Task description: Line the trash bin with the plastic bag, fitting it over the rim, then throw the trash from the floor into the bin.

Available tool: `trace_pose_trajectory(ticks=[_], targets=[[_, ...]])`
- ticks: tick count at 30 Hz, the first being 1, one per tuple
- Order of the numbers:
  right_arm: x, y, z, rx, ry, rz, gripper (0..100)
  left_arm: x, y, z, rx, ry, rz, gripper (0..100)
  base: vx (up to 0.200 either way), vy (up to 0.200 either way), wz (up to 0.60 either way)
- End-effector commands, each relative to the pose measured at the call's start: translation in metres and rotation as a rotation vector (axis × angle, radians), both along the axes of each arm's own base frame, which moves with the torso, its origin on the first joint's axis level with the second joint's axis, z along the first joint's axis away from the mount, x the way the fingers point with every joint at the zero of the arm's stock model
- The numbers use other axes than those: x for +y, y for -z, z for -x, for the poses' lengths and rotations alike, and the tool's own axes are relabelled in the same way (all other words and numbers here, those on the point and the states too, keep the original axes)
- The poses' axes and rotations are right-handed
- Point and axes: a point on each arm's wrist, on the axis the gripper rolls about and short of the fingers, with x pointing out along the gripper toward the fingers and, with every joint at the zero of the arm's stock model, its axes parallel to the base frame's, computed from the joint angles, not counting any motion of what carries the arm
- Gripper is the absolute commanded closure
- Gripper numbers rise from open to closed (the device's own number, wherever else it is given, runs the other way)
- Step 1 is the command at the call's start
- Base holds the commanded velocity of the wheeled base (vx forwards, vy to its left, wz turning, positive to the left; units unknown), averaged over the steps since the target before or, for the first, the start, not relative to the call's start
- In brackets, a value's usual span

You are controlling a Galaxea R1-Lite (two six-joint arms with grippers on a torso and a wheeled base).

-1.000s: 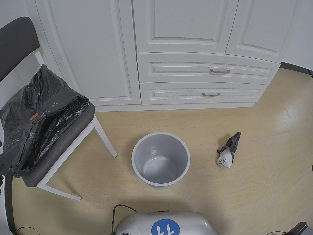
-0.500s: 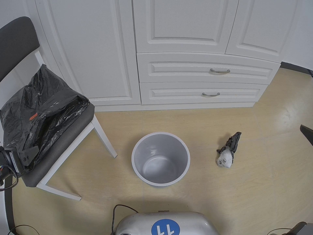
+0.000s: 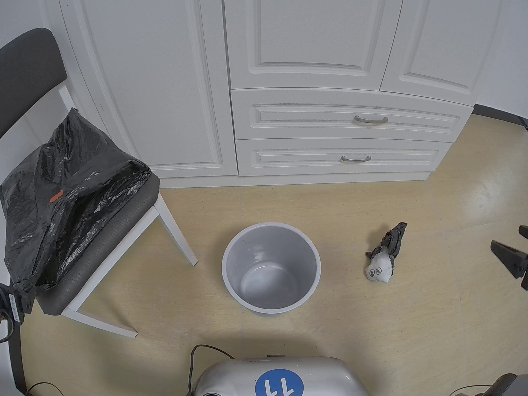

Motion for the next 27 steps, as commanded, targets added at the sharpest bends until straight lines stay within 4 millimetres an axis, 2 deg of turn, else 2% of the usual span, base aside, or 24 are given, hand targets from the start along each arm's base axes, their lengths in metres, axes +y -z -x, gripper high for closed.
trace_pose_trajectory(ticks=[1,15,19,27], targets=[[0.005,0.013,-0.007,0.07,-0.036,0.024,0,0.004,0.004,0.008,0.016,-0.078,-0.023,0,0.0,0.0,0.0],[0.007,0.019,-0.015,0.118,-0.039,0.032,0,0.018,0.015,-0.011,0.122,-0.119,0.019,0,0.0,0.0,0.0],[0.009,0.021,-0.02,0.135,-0.038,0.033,0,0.025,0.034,-0.025,0.165,-0.118,0.037,0,0.0,0.0,0.0],[0.009,0.022,-0.021,0.106,-0.036,0.03,0,0.037,0.05,-0.046,0.11,-0.131,0.014,0,0.0,0.0,0.0]])
